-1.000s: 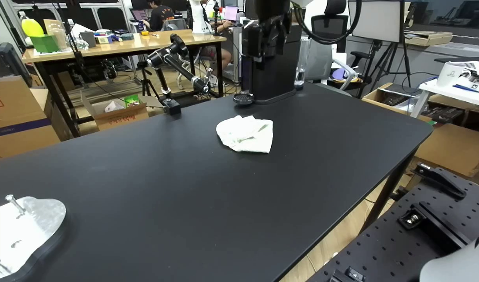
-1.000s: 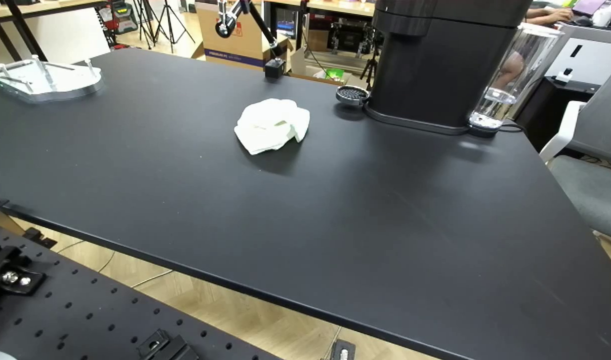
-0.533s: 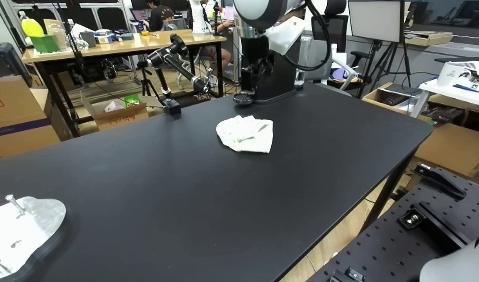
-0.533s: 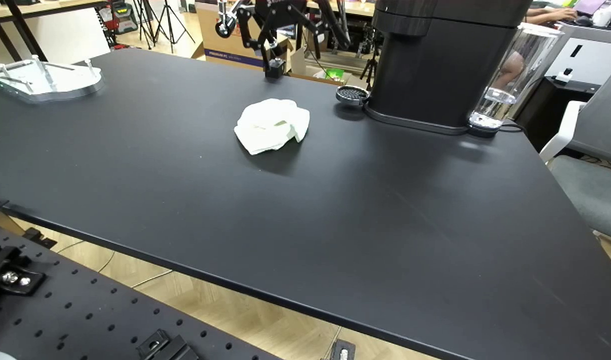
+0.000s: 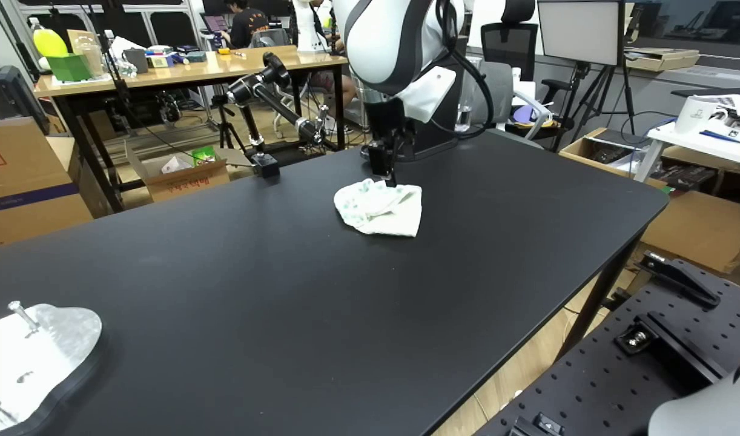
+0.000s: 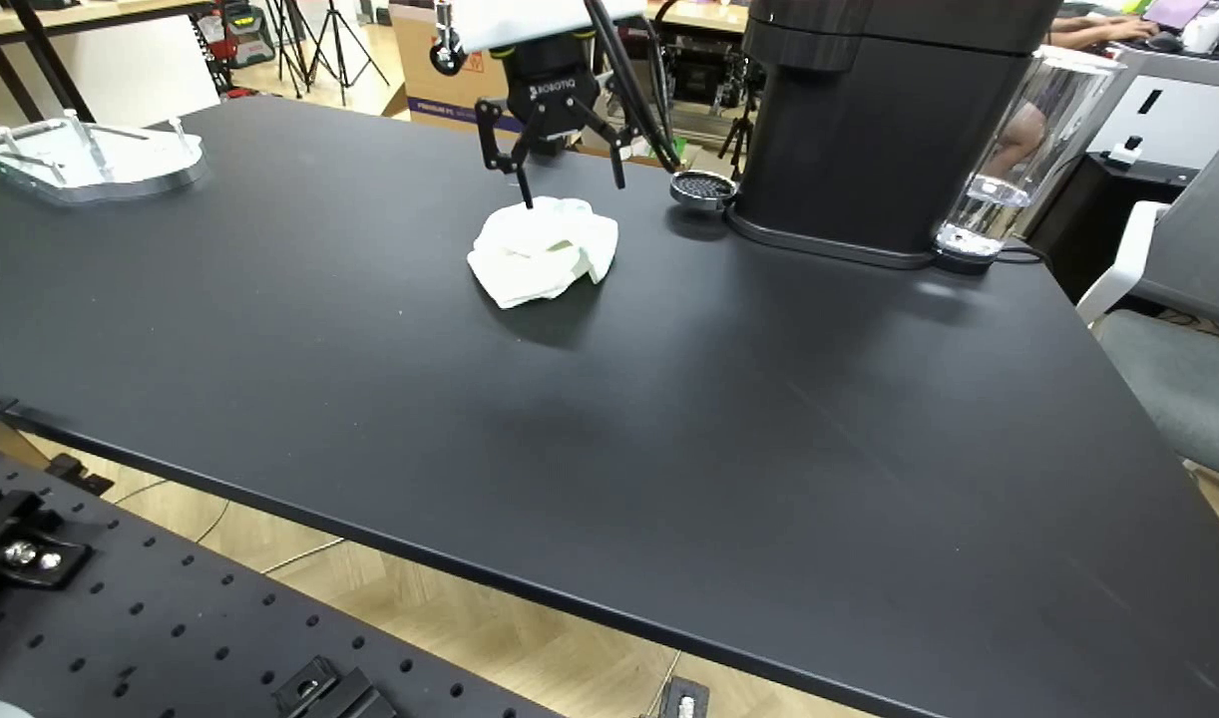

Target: Put the cloth on the black rod

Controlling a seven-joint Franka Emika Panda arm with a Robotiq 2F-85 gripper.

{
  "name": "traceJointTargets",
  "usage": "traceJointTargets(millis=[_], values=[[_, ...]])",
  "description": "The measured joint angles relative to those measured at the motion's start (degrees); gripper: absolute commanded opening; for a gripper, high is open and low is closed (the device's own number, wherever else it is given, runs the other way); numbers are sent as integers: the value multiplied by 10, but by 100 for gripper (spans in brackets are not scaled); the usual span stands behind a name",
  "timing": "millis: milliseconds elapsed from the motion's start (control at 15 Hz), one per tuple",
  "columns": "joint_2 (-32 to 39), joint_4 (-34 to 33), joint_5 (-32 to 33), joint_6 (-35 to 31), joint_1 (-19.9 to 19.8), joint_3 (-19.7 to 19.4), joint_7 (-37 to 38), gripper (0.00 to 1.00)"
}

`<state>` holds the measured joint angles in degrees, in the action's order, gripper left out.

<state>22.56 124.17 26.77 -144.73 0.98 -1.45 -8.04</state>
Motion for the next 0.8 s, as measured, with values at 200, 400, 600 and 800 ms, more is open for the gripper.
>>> traceJointTargets(millis=[200, 400, 600, 800], values=[[17, -11, 0, 28, 4, 0, -5, 100], [27, -20, 1, 78, 5, -1, -24, 100], [33, -27, 4, 112, 6, -3, -32, 100], [39, -36, 4, 133, 8, -3, -34, 100]])
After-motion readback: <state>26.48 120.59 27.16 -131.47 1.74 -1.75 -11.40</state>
